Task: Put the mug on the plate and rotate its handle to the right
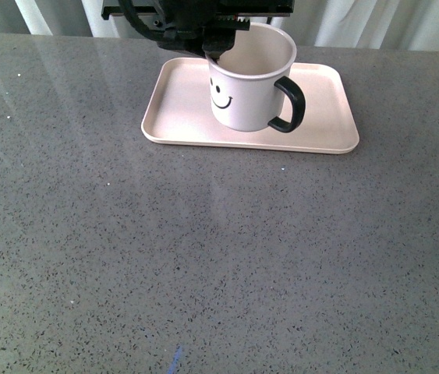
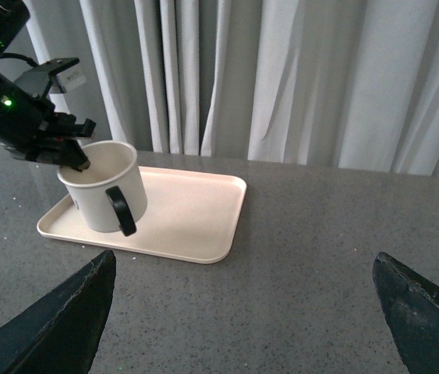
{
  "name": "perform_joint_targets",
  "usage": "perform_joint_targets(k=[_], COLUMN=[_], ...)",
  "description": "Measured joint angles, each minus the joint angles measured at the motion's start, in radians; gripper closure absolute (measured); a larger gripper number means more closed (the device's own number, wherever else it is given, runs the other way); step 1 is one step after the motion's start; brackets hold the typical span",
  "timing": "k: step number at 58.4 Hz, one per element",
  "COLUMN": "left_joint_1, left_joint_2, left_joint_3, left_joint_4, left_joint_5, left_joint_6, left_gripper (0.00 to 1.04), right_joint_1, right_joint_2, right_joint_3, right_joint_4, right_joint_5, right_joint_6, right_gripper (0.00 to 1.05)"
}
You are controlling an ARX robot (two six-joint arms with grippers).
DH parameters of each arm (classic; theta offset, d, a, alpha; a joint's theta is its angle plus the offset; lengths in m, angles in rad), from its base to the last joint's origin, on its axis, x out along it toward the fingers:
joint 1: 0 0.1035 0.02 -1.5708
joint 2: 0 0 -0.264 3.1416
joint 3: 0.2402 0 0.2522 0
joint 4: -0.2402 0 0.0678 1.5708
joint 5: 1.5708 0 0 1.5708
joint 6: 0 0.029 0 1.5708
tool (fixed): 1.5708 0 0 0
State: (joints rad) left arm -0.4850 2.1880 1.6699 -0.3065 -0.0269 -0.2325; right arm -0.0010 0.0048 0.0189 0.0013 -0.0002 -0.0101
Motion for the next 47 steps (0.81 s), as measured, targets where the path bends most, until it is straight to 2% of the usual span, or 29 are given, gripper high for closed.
perform_joint_targets(k=[18,47], left_joint_1=[0.001,-0.001], left_joint_2=[0.169,0.288], left_joint_3=[0.237,0.399], left_joint_4=[-0.106,-0.197], left_joint_5=[0.016,0.015], left_joint_6=[0.001,0.006], left_gripper=[1.03,1.03], right_joint_1=[0.000,0.000], right_joint_2=[0.000,0.000], right_joint_3=[0.000,0.000], right_joint_4=[0.000,0.000], right_joint_5=[0.000,0.000], right_joint_6=[0.000,0.000], right_gripper=[0.09,0.09])
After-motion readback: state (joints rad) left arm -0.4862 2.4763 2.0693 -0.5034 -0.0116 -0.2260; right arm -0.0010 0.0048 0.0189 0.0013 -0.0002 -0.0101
